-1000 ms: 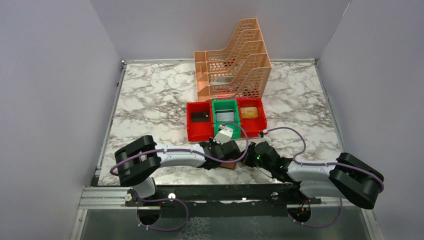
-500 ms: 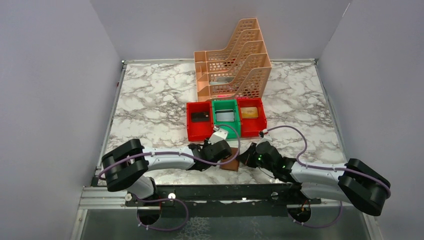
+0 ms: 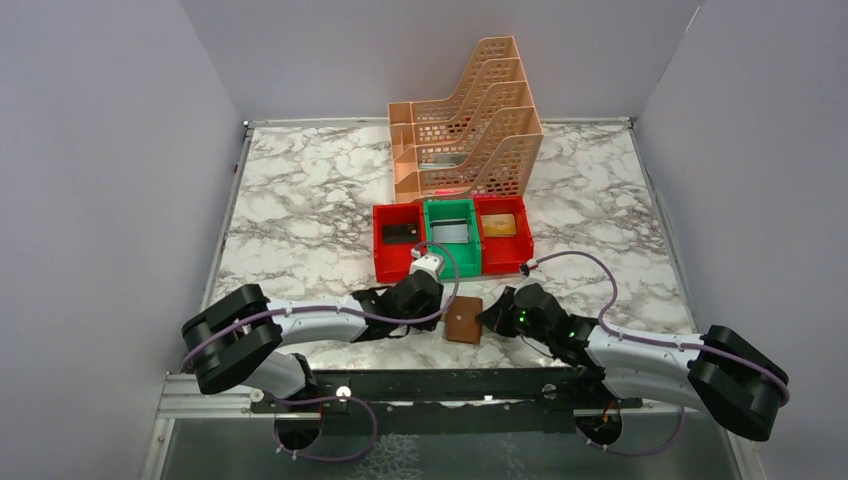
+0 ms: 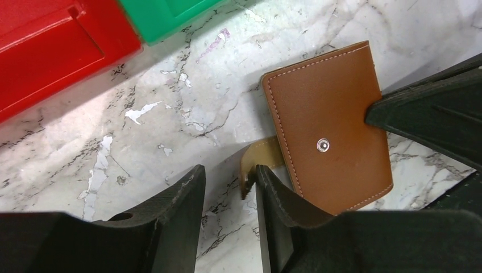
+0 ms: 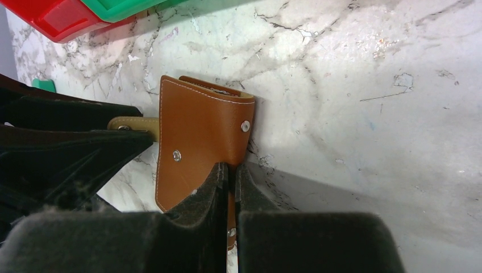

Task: Take the credit cards out of the card holder

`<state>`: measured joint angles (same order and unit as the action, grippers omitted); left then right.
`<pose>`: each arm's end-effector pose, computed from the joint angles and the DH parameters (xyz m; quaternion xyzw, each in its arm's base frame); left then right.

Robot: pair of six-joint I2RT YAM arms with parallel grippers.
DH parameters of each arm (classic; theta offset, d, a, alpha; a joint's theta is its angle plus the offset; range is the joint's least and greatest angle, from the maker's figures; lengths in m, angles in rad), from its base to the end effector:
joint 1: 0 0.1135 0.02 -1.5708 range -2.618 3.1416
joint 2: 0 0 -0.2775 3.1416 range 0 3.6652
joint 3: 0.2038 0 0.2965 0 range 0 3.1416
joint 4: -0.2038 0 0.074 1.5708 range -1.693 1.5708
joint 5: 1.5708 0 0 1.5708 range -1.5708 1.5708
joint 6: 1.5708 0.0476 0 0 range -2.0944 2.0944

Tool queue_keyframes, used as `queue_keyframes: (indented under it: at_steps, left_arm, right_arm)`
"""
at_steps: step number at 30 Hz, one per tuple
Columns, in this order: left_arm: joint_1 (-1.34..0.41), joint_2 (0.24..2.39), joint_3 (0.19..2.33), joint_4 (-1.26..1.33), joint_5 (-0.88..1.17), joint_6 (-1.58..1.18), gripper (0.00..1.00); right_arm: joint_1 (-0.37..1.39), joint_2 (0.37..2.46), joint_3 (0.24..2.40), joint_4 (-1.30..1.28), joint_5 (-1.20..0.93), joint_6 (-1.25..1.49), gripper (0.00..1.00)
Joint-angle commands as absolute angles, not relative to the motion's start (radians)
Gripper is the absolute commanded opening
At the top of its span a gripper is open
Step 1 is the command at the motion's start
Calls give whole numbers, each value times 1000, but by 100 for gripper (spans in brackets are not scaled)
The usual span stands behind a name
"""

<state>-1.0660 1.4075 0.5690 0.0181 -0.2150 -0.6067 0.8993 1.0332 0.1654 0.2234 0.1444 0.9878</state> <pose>0.1520 -0.2540 0.1234 0.1723 0.9097 -0.2035 0.3183 0.1349 0.1588 0.0964 0.0717 0.8900 0.3229 0.3138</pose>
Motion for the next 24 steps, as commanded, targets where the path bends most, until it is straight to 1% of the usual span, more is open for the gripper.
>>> queue_keyframes:
  at_steps: [1, 5, 8, 12, 16, 19, 22, 23, 24]
  left_arm:
    - [-1033, 1355, 509, 117, -110, -643, 42]
    - [-1008, 1329, 465, 189, -81, -654, 41]
    - [-989, 1350, 455, 248, -20, -645, 41]
    - [-970, 1379, 439, 333, 67, -652, 36]
    - [-968, 1385, 436, 348, 90, -663, 24]
    - [-965, 1376, 421, 345, 62, -679, 16]
    - [-963, 1367, 422, 322, 40, -681, 3]
    - [-964, 1359, 421, 312, 38, -676, 0]
    - [-963, 1351, 421, 305, 38, -670, 0]
  right_arm:
    - [896, 1044, 155, 110, 143, 946, 8]
    - [896, 1057, 164, 113, 133, 945, 9]
    - [896, 1062, 160, 122, 123, 953, 9]
    - [896, 1063, 155, 142, 106, 960, 9]
    - [896, 1058, 158, 124, 106, 965, 9]
    - [896, 1050, 158, 124, 98, 964, 10]
    - [896, 1040, 182, 88, 86, 944, 12]
    - [896, 1037, 195, 74, 80, 932, 13]
    - [896, 1034, 207, 58, 75, 918, 14]
